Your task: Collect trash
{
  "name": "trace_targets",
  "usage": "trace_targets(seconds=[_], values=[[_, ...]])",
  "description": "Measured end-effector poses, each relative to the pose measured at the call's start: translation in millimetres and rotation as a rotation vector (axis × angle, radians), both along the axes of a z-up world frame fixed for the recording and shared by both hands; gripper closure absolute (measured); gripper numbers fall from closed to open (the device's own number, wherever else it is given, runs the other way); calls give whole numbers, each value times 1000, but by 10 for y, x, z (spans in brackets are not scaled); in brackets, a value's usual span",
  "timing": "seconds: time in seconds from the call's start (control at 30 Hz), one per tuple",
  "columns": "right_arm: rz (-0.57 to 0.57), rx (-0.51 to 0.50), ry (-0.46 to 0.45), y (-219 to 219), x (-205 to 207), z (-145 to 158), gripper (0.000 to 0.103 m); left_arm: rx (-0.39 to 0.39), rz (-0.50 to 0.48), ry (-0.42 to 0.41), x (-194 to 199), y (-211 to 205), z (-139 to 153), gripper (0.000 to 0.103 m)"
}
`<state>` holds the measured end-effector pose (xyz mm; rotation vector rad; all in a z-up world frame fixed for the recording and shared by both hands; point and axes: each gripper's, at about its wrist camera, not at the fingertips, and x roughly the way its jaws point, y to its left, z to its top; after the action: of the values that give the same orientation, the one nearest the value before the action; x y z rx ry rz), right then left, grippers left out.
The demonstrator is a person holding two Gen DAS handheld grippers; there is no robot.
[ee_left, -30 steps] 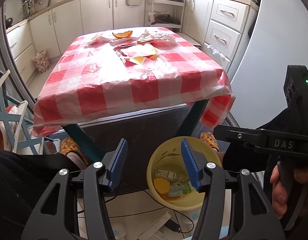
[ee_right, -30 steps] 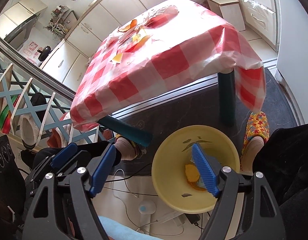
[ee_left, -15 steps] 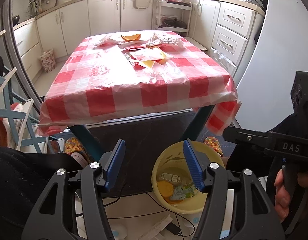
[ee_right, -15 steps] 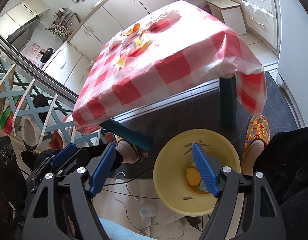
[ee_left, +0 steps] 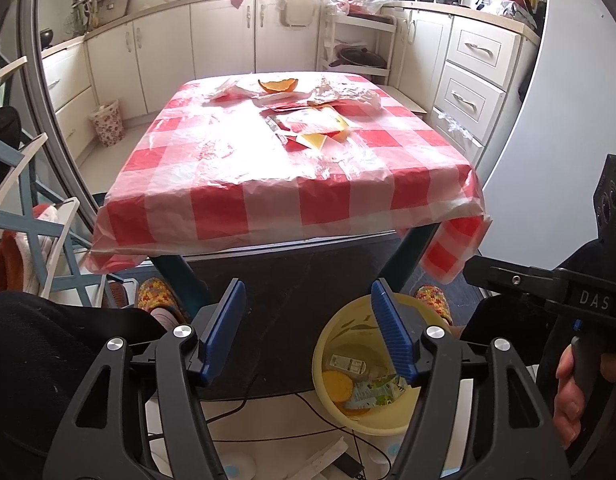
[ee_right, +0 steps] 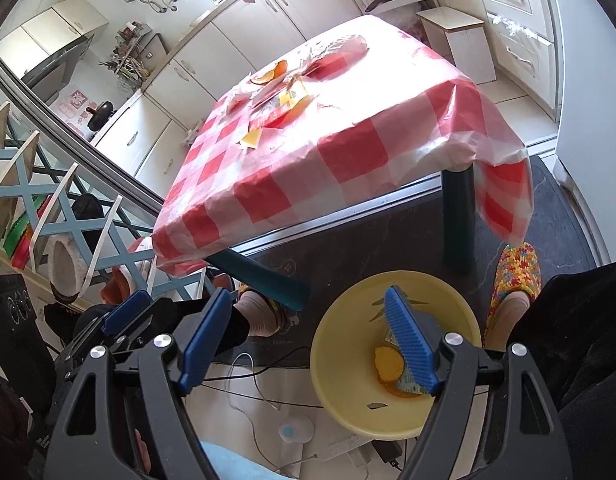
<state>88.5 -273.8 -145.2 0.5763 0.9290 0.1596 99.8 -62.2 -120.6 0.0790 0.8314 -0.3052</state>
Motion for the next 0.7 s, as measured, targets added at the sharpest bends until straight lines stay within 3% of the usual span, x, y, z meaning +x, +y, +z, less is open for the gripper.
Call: trace_targets(seconds=[0.7], values=[[12, 3, -40, 28, -12, 56, 27, 5, 22, -22, 3, 17, 16, 35]])
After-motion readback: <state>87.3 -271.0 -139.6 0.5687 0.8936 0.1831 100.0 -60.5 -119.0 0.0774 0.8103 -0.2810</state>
